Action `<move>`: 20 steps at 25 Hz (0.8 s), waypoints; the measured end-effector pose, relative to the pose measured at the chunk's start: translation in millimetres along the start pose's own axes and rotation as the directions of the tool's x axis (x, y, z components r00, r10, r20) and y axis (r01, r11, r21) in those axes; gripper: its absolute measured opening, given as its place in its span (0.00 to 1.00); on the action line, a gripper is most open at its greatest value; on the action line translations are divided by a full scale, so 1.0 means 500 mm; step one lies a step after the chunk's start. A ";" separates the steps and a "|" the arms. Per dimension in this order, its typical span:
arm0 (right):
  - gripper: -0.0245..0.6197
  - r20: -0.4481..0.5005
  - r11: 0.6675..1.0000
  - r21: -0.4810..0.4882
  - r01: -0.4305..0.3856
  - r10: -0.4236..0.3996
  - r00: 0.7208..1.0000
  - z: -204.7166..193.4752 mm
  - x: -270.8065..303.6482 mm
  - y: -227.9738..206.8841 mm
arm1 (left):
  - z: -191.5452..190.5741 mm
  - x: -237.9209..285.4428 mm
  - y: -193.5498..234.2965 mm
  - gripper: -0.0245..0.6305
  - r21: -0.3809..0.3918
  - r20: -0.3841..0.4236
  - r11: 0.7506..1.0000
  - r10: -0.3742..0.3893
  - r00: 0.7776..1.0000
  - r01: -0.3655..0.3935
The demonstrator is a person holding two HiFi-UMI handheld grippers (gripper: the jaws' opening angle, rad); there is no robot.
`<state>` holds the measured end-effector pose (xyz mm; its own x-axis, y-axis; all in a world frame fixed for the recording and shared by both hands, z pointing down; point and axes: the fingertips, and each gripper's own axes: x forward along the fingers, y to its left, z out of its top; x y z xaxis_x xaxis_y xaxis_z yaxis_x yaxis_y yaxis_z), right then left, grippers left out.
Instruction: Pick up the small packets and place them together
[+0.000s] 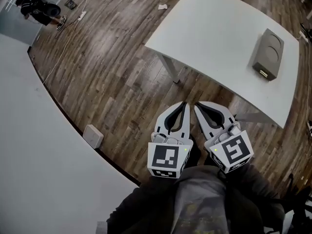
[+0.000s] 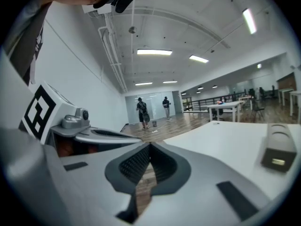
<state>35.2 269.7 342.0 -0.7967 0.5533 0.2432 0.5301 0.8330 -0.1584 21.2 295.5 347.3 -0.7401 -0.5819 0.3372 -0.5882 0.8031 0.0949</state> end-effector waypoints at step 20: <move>0.05 0.076 0.798 0.219 0.562 -0.588 0.805 -0.020 -0.342 -0.393 | 0.049 0.272 -0.471 0.04 0.212 -0.147 0.788 -0.558 0.817 0.577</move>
<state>70.3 11.1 341.2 -0.9753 -0.0439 0.2167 -0.0883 0.9759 -0.1997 51.2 24.1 347.6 -0.2281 -0.9046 0.3602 -0.9602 0.2701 0.0705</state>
